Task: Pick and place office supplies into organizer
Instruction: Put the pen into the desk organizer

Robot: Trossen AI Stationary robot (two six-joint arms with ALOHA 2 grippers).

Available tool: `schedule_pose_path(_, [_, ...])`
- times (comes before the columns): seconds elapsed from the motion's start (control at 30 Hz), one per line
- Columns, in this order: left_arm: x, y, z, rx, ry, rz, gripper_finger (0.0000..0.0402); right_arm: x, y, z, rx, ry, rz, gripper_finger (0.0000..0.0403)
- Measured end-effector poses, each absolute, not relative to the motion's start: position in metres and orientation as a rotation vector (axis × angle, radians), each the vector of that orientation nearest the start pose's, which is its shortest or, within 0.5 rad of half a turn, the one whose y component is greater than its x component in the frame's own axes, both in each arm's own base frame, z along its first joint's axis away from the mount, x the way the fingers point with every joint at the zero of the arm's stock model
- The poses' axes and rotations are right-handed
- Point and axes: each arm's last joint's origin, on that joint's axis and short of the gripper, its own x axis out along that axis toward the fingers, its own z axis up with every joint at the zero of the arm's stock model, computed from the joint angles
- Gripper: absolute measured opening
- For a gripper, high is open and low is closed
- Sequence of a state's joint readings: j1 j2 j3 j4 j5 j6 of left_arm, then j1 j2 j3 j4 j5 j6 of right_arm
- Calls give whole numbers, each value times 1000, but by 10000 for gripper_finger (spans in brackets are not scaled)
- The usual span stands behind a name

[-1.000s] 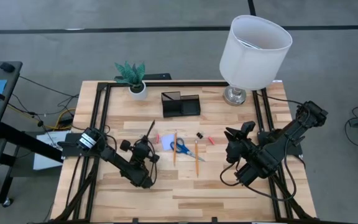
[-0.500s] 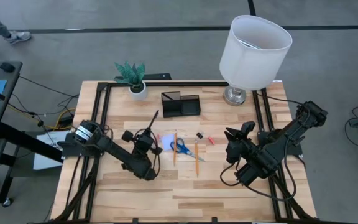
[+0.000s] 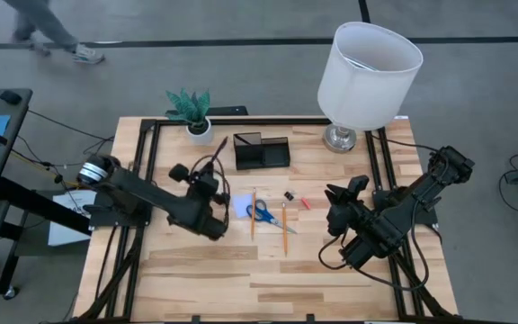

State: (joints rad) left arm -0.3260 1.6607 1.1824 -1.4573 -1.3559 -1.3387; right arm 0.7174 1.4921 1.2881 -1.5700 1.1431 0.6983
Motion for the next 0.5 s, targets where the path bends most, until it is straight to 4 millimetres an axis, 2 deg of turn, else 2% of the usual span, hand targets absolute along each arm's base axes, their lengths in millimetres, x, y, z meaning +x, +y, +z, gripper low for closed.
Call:
schedule_pose_path(0.27, [270, -30, 266, 465, 731, 1120, 23, 195, 135, 298, -802, 837, -611, 77])
schedule_pose_path(0.5, [296, -1, 283, 521, 835, 901, 23, 195, 135, 298, -800, 841, -609, 77])
